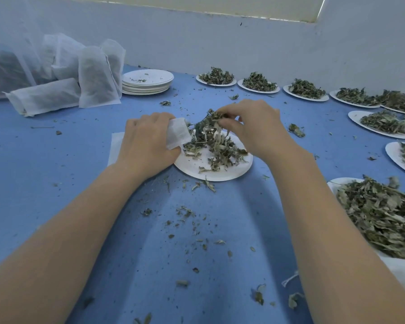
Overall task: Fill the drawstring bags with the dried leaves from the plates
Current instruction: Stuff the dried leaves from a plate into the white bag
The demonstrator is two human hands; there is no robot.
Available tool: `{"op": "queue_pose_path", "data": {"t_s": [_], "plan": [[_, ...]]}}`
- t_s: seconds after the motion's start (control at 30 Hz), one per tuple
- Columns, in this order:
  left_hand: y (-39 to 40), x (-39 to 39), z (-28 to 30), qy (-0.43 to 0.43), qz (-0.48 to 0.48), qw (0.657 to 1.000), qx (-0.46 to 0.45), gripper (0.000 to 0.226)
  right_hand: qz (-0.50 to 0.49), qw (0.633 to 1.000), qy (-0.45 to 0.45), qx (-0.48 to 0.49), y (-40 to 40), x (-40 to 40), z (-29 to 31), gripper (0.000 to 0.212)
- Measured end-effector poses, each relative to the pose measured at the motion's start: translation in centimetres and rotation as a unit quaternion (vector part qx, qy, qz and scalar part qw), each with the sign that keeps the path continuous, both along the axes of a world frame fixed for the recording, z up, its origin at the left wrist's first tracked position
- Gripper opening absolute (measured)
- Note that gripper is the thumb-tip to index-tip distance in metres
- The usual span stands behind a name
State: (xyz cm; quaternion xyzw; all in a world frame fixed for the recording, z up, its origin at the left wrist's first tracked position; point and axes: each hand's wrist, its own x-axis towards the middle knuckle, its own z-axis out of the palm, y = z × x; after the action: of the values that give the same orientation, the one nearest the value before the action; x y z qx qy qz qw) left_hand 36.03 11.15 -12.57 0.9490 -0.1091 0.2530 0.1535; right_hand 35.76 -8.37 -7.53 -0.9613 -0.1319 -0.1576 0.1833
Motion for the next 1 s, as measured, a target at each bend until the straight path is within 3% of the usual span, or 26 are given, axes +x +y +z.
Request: {"op": "queue_pose_path", "data": {"t_s": [0.2, 0.4, 0.57, 0.77, 0.9, 1.0], "plan": [[-0.4, -0.1, 0.1, -0.009, -0.002, 1.0, -0.007, 0.047, -0.039, 0.994, -0.075, 0.075, 1.7, -0.5, -0.3, 0.028], [-0.7, -0.2, 0.2, 0.017, 0.005, 0.999, -0.042, 0.049, -0.101, 0.963, -0.162, 0.188, 3.0, -0.7, -0.7, 0.026], [-1.0, -0.5, 0.5, 0.025, 0.011, 0.99, -0.14, 0.041, -0.035, 0.977, -0.109, 0.178, 3.0, -0.7, -1.2, 0.02], [-1.2, -0.5, 0.8, 0.029, -0.005, 0.982, -0.187, 0.037, 0.035, 0.99, -0.043, 0.13, 2.9, -0.5, -1.5, 0.017], [-1.3, -0.7, 0.7, 0.007, -0.035, 0.983, -0.177, 0.038, 0.088, 0.991, -0.008, 0.095, 2.7, -0.7, -1.2, 0.018], [-1.3, -0.6, 0.5, -0.012, -0.051, 0.992, -0.116, 0.042, 0.117, 0.991, 0.012, 0.057, 2.8, -0.8, -1.0, 0.019]]}}
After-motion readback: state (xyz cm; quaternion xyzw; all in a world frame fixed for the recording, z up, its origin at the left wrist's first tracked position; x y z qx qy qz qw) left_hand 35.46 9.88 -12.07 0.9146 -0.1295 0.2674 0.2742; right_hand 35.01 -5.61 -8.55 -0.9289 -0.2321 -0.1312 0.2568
